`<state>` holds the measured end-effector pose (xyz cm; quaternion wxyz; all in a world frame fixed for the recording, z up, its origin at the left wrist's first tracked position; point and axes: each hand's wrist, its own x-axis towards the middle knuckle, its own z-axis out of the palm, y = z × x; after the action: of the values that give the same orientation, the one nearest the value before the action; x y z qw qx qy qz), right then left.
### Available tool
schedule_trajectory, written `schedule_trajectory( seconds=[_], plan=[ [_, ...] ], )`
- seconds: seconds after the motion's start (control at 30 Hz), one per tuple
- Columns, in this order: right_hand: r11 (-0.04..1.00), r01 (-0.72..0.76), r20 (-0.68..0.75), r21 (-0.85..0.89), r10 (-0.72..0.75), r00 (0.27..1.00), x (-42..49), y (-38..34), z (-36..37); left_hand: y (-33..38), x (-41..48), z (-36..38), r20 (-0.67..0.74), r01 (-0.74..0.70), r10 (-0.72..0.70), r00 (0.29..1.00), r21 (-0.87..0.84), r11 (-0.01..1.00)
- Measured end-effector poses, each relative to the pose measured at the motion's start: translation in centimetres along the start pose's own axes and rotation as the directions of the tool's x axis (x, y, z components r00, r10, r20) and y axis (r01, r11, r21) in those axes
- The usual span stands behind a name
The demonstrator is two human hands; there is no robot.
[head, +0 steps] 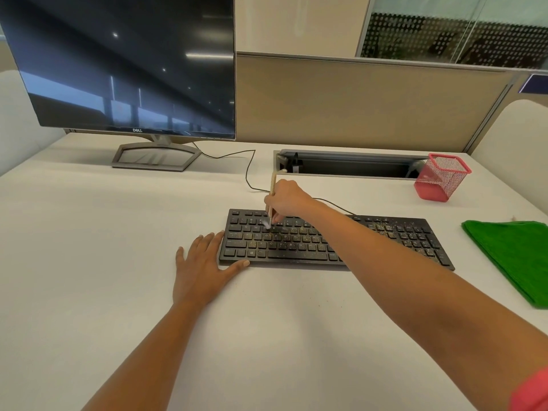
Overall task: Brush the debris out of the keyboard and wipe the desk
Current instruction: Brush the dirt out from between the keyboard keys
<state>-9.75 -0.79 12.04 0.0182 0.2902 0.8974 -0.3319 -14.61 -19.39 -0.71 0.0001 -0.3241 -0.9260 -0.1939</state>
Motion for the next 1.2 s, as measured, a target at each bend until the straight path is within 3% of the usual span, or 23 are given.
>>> schedule_trajectory(
  seconds=[0.1, 0.27, 0.33, 0.57, 0.73, 0.87, 1.0, 1.2],
  plan=[
    [0.999, -0.014, 0.029, 0.038, 0.013, 0.999, 0.0, -0.2, -0.4, 0.0, -0.1, -0.1, -0.003, -0.004, 0.004, 1.000, -0.003, 1.000],
    [0.984, 0.017, -0.198, 0.178, 0.019, 0.980, 0.9, 0.1, -0.4, 0.0, -0.1, -0.1, -0.003, -0.008, 0.008, 1.000, -0.007, 1.000],
    [0.980, 0.035, -0.228, 0.196, 0.011, 0.974, 0.9, 0.3, 0.0, 0.0, -0.1, -0.1, -0.006, -0.008, 0.008, 1.000, -0.002, 1.000],
    [0.976, 0.051, -0.149, 0.209, -0.020, 0.989, 0.2, -0.4, 1.7, 0.1, 0.0, 0.0, -0.005, -0.005, 0.005, 1.000, 0.002, 1.000],
    [0.998, 0.034, -0.015, 0.060, -0.033, 0.999, -0.1, -0.7, 1.2, 0.1, -0.1, 0.0, -0.017, -0.014, 0.014, 1.000, 0.000, 1.000],
    [0.986, 0.010, -0.134, 0.165, 0.012, 0.991, 0.6, -0.3, 0.5, 0.0, 0.0, 0.0, -0.009, -0.014, 0.014, 1.000, 0.006, 1.000],
    [0.990, 0.014, -0.252, 0.139, 0.022, 0.968, 0.6, 0.2, 0.7, 0.0, 0.0, 0.0, -0.007, -0.010, 0.010, 1.000, 0.008, 1.000],
    [0.995, -0.016, -0.058, 0.096, 0.022, 0.998, 0.1, 0.6, 0.5, 0.0, 0.0, 0.0, 0.003, -0.004, 0.004, 1.000, 0.017, 1.000]
  ],
)
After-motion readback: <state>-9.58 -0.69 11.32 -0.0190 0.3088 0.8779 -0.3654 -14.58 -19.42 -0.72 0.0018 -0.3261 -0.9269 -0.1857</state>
